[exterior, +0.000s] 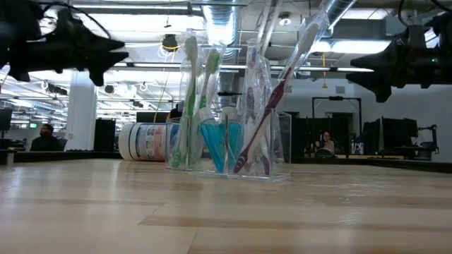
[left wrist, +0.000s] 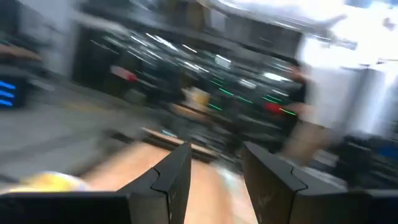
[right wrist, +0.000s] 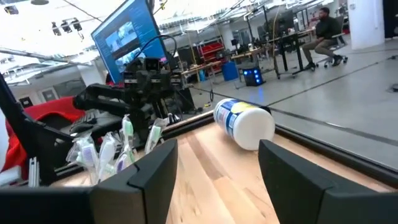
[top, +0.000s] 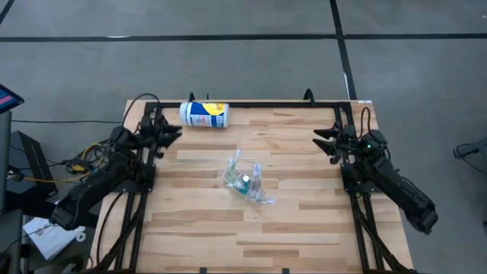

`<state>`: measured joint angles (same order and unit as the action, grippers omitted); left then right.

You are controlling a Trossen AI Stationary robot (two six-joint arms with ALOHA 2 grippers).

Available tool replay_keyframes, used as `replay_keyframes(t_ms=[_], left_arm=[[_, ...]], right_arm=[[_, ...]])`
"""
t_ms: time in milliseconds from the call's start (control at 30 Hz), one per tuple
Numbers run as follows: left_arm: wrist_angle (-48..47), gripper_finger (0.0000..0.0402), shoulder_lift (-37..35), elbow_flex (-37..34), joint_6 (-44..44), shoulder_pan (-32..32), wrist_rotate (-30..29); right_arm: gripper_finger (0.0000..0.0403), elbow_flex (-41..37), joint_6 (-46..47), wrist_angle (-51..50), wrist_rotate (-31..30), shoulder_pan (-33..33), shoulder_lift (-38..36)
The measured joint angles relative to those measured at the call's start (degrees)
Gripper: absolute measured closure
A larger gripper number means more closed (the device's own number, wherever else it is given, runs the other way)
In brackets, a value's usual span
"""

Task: Pick & Place toothbrushing station
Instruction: Return to Home Position

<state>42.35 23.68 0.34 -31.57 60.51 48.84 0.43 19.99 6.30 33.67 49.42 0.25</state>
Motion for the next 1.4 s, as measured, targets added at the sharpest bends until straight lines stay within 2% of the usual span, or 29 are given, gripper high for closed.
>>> replay_keyframes(t_ms=[133,200,267,333,400,467,700,833,933,1200,1400], left_arm=[[-0.13,0.0266,3.34,0.0,5.24,-0.92,-20.33],[-0.3,0.0266,6.0,0.0,5.14,-1.88,-28.16],[-0.31,0.0266,8.66,0.0,4.07,-3.35,-29.02],[-0.01,0.0266,10.81,0.0,3.46,-6.31,-26.18],[1.09,0.0266,12.61,0.0,3.23,-10.95,-24.88],[2.3,0.0266,14.1,0.0,2.8,-16.81,-26.31],[7.07,0.0266,18.45,0.0,3.47,-40.27,-48.53],[7.64,0.0266,19.85,0.0,8.6,-46.4,-57.59],[10.4,0.0266,19.81,0.0,8.59,-46.66,-57.98],[13.13,0.0263,19.87,0.0,8.09,-46.66,-48.68],[13.07,0.0263,19.89,0.0,8.68,-46.66,-47.78]], right_arm=[[0.0189,-0.02,1.78,1.07,-0.87,-2.99,0.0],[0.0189,-0.02,3.78,1.85,-0.7,-5.56,0.0],[0.0189,-0.04,5.42,2.52,-0.72,-9.02,0.0],[0.0189,-0.04,5.74,3.23,-1.79,-13.19,0.0],[0.0189,-0.04,5.66,3.41,-6.11,-17.62,0.01],[0.0189,-0.07,5.34,3.58,-10.95,-22.3,0.02],[0.0189,-0.07,3.74,3.05,-23.86,-38.04,0.11],[0.0189,-0.09,0.36,2.84,-31.49,-43.78,0.04],[0.0189,-0.11,-0.37,2.68,-33.55,-46.34,0.06],[0.0189,-0.13,-0.49,0.77,-33.52,-51.1,0.09],[0.0189,-0.13,-0.49,-0.55,-33.51,-53.52,0.09]])
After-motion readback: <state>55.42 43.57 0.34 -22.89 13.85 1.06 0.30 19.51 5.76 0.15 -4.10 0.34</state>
